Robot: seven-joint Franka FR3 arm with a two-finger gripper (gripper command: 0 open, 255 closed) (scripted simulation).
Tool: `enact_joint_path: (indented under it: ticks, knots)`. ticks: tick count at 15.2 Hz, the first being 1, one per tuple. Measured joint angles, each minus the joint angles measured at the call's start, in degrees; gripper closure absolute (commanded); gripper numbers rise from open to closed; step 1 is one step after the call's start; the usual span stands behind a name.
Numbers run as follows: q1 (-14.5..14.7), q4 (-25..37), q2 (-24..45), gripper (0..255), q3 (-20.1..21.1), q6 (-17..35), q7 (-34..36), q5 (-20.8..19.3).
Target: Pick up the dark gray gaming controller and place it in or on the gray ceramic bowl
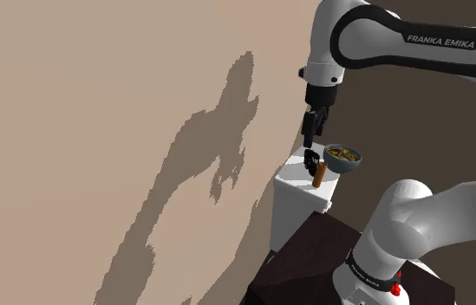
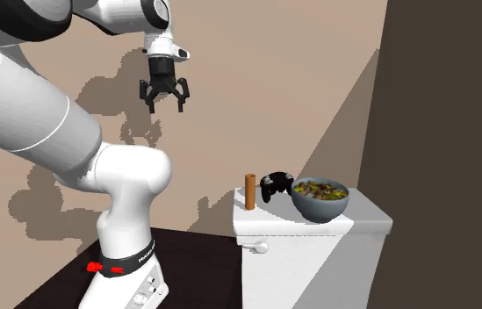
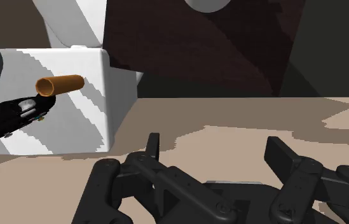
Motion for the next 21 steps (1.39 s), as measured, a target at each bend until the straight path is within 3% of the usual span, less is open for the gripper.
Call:
enact_joint_path:
  ticks: [4, 12, 21]
  knots:
    - [-1.12, -1.08, 0.95, 0, -2.44, 2.26, -1.86, -1.61]
    - [-4.89, -3.44, 8.69, 0, -10.86, 13.35, -7.73, -6.12]
    - [-8.03, -0.36, 21.84, 0, -20.63, 24.68, -15.18, -8.00]
